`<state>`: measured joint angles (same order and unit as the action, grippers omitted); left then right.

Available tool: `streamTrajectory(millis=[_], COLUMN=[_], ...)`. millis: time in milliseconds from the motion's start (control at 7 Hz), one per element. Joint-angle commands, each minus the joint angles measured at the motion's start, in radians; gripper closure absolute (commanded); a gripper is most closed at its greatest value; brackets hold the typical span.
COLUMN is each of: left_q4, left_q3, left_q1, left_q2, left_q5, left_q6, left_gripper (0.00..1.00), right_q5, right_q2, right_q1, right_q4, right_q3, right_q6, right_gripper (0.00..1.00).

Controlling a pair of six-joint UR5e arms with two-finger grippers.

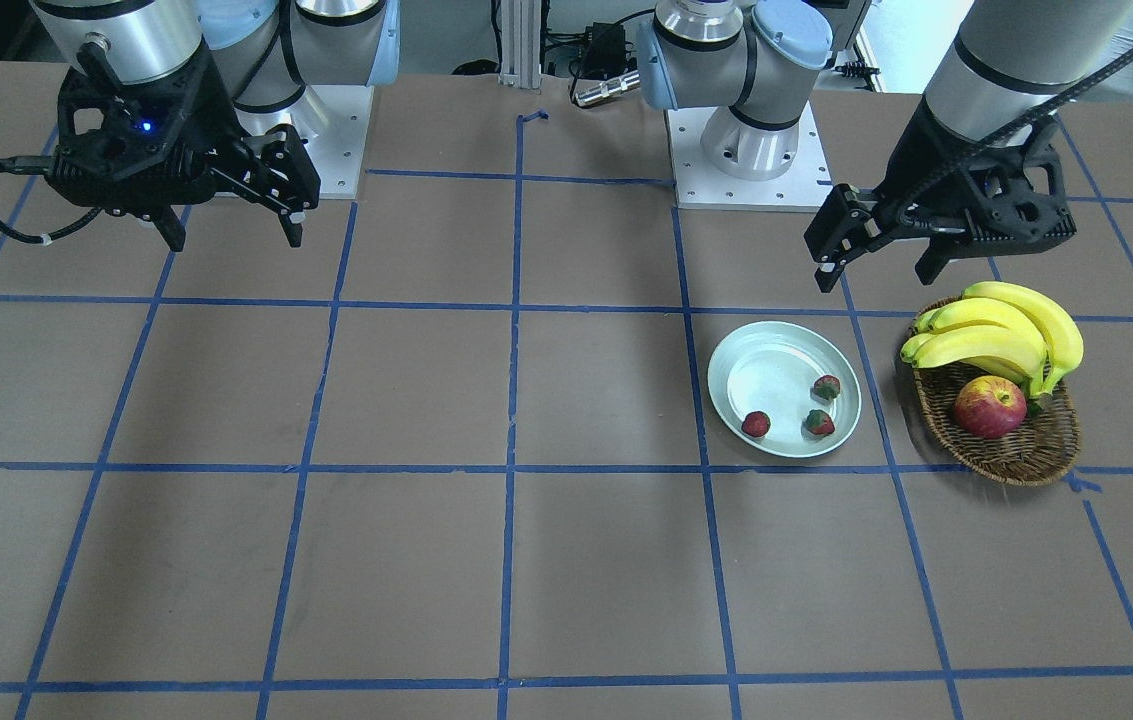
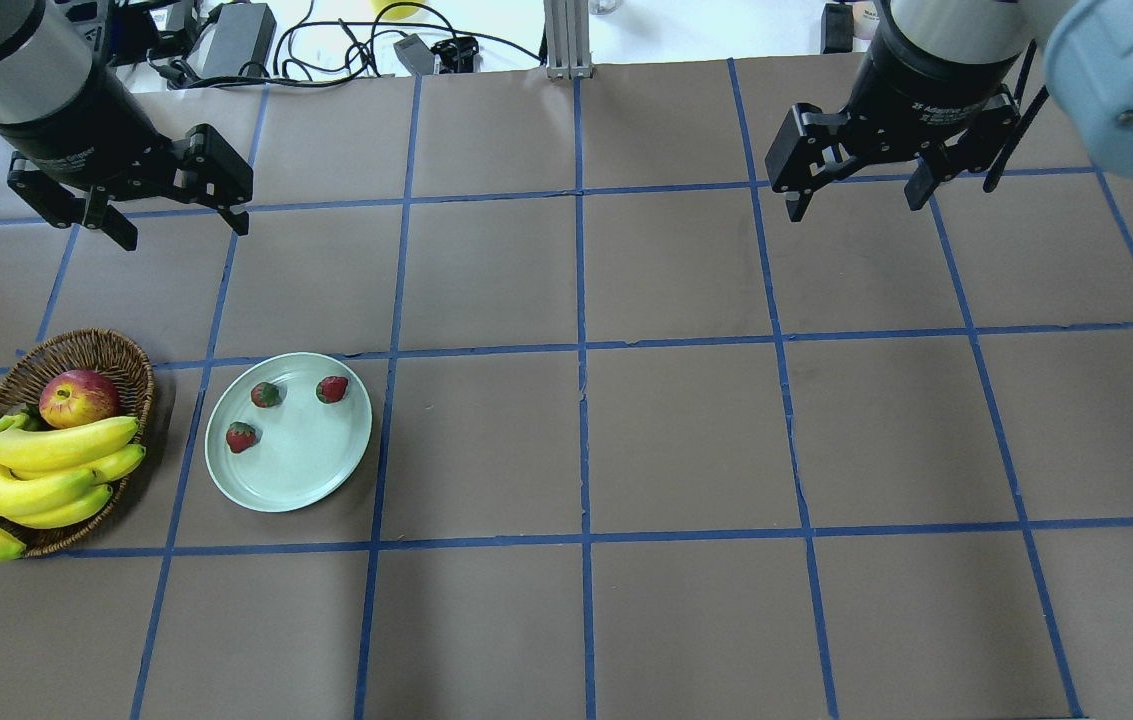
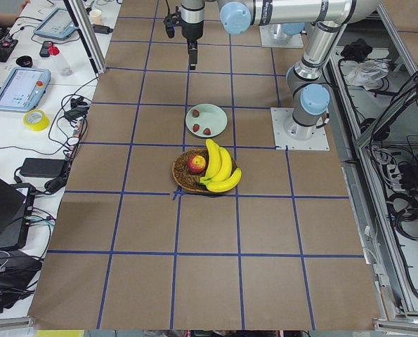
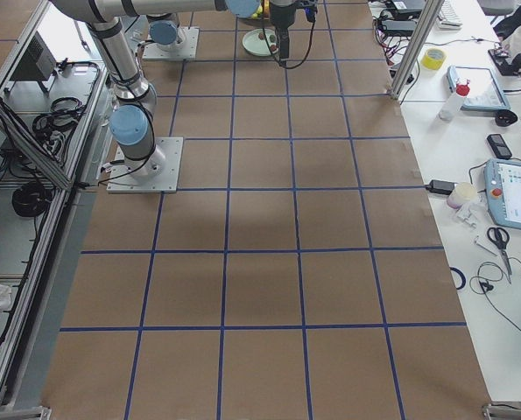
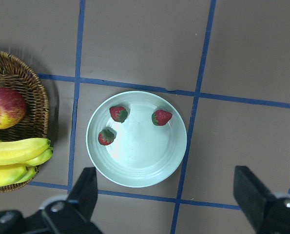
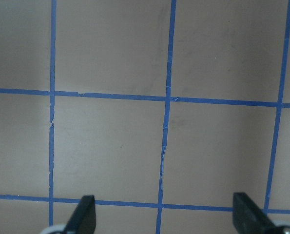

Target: Collect all strawberries into plate

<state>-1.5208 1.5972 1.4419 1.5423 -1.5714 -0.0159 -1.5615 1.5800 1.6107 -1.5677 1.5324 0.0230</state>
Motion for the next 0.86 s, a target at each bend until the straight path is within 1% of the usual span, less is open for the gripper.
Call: streamTrajectory(millis=[0,571,714], left_q4=[-0.027,-0.073,-0.073], left_q3=[-0.002,0.000,-0.003], left_q1=[0.003,0.009,0.032], left_q2=[-0.013,-0.008,-0.014], left_q5=[0.036,0.031,0.027], left_q6=[-0.001,-0.001,-0.001], left_gripper=[0.00,0.00,0.00], right_q5=[0.001,0.000,0.001], right_q2=[0.000,0.000,0.000], right_q1=[0.000,0.000,0.000], right_q4=[0.000,0.000,0.000], right_q3=[0.000,0.000,0.000], right_q6=[0.000,0.000,-0.001], right_gripper=[0.00,0.00,0.00])
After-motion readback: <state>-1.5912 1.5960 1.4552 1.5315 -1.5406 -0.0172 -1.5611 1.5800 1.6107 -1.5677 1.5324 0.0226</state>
